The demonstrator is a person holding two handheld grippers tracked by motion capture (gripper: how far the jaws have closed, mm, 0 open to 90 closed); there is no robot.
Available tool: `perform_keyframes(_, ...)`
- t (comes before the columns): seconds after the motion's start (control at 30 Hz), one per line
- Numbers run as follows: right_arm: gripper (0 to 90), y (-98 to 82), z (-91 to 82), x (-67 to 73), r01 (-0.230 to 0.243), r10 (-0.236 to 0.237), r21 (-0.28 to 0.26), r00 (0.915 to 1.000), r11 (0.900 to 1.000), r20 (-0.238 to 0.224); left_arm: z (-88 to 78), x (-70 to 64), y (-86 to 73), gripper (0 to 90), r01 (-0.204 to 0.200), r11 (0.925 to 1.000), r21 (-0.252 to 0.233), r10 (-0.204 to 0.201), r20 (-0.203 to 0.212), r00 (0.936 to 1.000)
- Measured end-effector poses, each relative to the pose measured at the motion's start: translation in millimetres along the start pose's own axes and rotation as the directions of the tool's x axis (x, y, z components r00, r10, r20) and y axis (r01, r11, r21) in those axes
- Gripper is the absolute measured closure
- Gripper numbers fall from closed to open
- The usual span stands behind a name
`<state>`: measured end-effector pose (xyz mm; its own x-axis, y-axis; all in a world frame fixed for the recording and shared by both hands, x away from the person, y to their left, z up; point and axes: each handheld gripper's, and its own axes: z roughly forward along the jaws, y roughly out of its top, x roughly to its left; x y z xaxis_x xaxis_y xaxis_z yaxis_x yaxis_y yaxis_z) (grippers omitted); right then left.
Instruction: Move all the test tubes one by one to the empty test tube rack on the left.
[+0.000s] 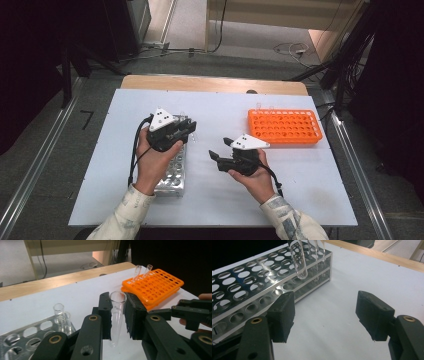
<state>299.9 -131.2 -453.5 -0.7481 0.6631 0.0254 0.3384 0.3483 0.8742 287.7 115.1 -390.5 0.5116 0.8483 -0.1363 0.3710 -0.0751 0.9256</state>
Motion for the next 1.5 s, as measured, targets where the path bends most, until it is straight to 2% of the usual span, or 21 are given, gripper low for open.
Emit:
perform_keyframes(0.17,30.0,-0.2,-0.7,-1.9,-0.003,0.003,0.001,1.0000,1.000,0.003,-5.4,9.7,3.1,75.9,0.006,0.9998,-0.021,-0.007,-0.044,0.9990)
perform_keyframes(0.33,29.8,-0.3,0.1,-2.2,-0.004,0.004,0.005,1.0000,1.000,0.005,-7.2,19.7,3.5,75.9,0.029,0.9990,-0.034,-0.032,-0.071,0.9970)
perform_keyframes(0.57,26.2,-0.3,0.4,-3.2,-0.007,0.007,0.002,0.9999,1.000,0.010,-7.2,27.6,2.3,75.9,0.025,0.9988,-0.043,-0.030,-0.117,0.9927)
perform_keyframes(0.7,22.8,-0.5,0.8,-3.3,-0.013,0.013,0.002,0.9999,1.000,0.011,-4.6,29.3,0.7,75.9,0.022,0.9988,-0.044,-0.027,-0.130,0.9911)
perform_keyframes(0.93,22.6,-0.6,0.6,-4.3,-0.016,0.016,0.005,0.9998,1.000,0.015,-1.3,33.2,-3.2,75.9,0.023,0.9987,-0.044,-0.030,-0.150,0.9882)
perform_keyframes(1.23,23.0,-0.4,0.4,-3.8,-0.023,0.023,0.004,0.9997,1.000,0.008,2.3,31.3,-4.9,75.8,0.011,0.9987,-0.050,-0.018,-0.158,0.9873)
perform_keyframes(1.33,23.0,-0.5,0.6,-3.6,-0.020,0.020,0.004,0.9998,1.000,0.008,4.4,30.8,-6.7,75.8,0.003,0.9990,-0.044,-0.010,-0.165,0.9862)
perform_keyframes(1.5,23.2,-0.8,0.8,-3.4,-0.015,0.015,0.008,0.9999,1.000,0.008,11.3,27.1,-12.1,75.7,-0.033,0.9991,-0.026,0.028,-0.187,0.9819)
